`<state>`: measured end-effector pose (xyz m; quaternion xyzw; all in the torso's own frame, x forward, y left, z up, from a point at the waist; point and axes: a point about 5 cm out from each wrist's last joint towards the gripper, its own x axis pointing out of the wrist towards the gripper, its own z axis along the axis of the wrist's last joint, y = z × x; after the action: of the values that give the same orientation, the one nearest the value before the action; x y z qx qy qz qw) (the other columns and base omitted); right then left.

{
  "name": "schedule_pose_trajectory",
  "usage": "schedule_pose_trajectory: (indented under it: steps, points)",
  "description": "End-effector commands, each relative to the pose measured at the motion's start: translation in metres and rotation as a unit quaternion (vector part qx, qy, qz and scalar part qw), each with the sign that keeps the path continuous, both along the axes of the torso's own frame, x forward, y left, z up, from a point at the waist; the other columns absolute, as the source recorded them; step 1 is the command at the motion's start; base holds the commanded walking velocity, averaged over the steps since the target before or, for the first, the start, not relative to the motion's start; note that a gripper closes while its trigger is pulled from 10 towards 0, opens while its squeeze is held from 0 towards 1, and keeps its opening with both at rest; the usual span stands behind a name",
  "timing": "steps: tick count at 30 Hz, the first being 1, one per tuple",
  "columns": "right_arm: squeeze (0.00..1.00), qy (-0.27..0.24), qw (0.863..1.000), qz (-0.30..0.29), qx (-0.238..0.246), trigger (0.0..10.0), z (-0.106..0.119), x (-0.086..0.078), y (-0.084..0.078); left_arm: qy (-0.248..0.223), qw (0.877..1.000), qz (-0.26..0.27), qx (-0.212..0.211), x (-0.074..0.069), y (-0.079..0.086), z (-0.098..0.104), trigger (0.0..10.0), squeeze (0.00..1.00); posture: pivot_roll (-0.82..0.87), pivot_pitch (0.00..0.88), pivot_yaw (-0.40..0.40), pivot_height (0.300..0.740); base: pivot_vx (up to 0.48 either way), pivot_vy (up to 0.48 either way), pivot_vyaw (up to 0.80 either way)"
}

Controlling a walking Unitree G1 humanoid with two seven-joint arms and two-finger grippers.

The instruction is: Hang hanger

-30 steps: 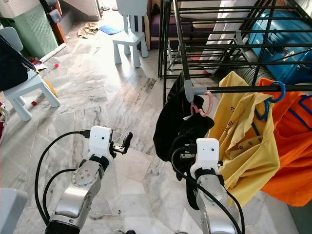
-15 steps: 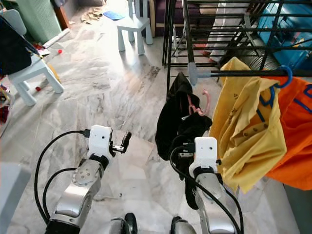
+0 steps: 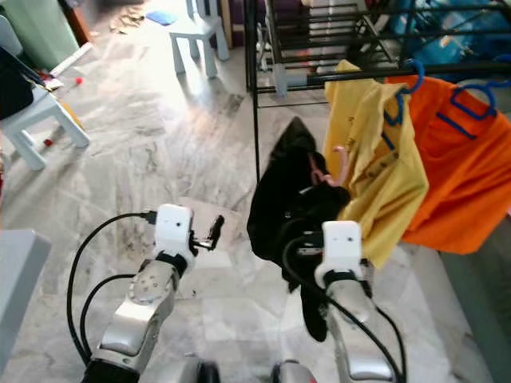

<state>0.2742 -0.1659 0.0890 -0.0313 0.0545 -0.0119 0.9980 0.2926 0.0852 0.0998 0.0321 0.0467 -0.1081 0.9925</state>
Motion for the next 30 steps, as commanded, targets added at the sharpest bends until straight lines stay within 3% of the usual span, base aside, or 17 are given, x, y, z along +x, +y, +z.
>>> schedule_pose_trajectory:
  steps: [1, 8, 13, 18, 26, 30]
  points:
    - [0.0, -0.021, 0.999, 0.036, 0.008, 10.0, 0.01, 0.006, 0.014, -0.003, 1.0, 0.025, 0.004, -0.002, 0.009, 0.0, 10.0, 0.0, -0.07, 0.141, -0.025, 0.74, 0.0, 0.0, 0.0]
    - [0.0, -0.021, 0.996, 0.086, 0.004, 10.0, 0.013, 0.022, 0.028, -0.016, 0.997, 0.079, -0.01, 0.001, 0.029, 0.003, 10.0, 0.0, 0.02, 0.099, -0.081, 0.74, 0.0, 0.0, 0.0]
    - [0.0, -0.026, 0.996, 0.089, 0.01, 10.0, 0.017, 0.035, 0.033, -0.035, 0.994, 0.104, -0.008, 0.005, 0.041, 0.011, 10.0, 0.0, 0.04, 0.091, -0.091, 0.74, 0.0, 0.0, 0.0]
    - [0.0, -0.028, 0.995, 0.099, 0.011, 10.0, 0.016, 0.039, 0.036, -0.046, 0.993, 0.111, -0.001, 0.005, 0.044, 0.015, 10.0, 0.0, 0.07, 0.1, -0.103, 0.74, 0.0, 0.0, 0.0]
    - [0.0, -0.033, 0.993, 0.111, 0.012, 10.0, 0.016, 0.041, 0.043, -0.036, 0.992, 0.124, 0.014, -0.009, 0.06, 0.006, 10.0, 0.0, 0.1, 0.101, -0.094, 0.74, 0.0, 0.0, 0.0]
    - [0.0, -0.041, 0.995, 0.086, 0.009, 10.0, 0.019, 0.041, 0.033, -0.032, 0.992, 0.125, 0.013, -0.005, 0.062, 0.006, 10.0, 0.0, 0.07, 0.104, -0.063, 0.74, 0.0, -0.127, 0.0]
